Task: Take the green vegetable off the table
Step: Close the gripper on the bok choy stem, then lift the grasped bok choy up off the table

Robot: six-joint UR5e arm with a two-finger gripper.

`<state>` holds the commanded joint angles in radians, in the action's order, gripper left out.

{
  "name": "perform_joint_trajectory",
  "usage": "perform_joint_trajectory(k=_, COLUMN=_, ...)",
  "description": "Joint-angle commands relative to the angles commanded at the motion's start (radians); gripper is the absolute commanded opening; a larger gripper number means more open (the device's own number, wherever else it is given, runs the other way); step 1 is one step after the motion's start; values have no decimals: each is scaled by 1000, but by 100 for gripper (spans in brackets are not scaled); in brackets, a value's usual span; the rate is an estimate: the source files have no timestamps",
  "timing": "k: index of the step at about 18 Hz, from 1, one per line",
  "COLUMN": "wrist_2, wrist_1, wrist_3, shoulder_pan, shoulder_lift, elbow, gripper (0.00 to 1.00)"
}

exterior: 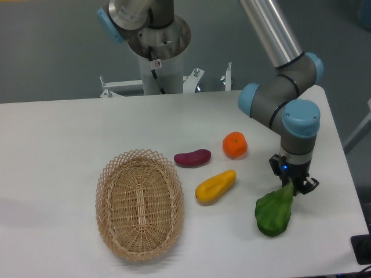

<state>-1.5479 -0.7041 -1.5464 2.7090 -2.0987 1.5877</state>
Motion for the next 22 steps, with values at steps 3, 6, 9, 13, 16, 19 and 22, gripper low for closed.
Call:
perform_joint_trajectory(k=3, wrist_2=119, wrist_1=-41, wrist_3=118, shoulder_pan=-24, shoulder_lift=67, elbow=2, gripper=32)
perform_joint_trajectory(k=6, wrist_2=186, wrist_1=-83, wrist_3=183, shoulder_pan=-54, shoulder_lift=135, elbow=6, gripper=32)
perform_joint_trajectory(k=9, wrist_2=195, wrist_1=-155, wrist_3=233, shoulder_pan=-74, shoulder_lift=198, elbow=9, gripper=32)
perform_joint_trajectory(k=13, wrist_2=198, wrist_1=-247, wrist_3=235, shoulder_pan=-66, shoulder_lift=238, elbow=8, gripper=32)
perform_joint_trajectory(k=16, wrist_2=200, wrist_1=-313, wrist_3=235, shoulder_pan=-60, shoulder_lift=267, elbow=-18, gripper=32)
perform_joint_trajectory(k=19, wrist_2=200, wrist_1=-333, wrist_3=233, shoulder_pan=-60, shoulder_lift=269, elbow=-34, gripper=32)
perform_joint_trajectory(k=22, wrist_2=200, wrist_1=-347, wrist_3=232, shoulder_pan=-60, shoulder_lift=269, elbow=-38, gripper=32)
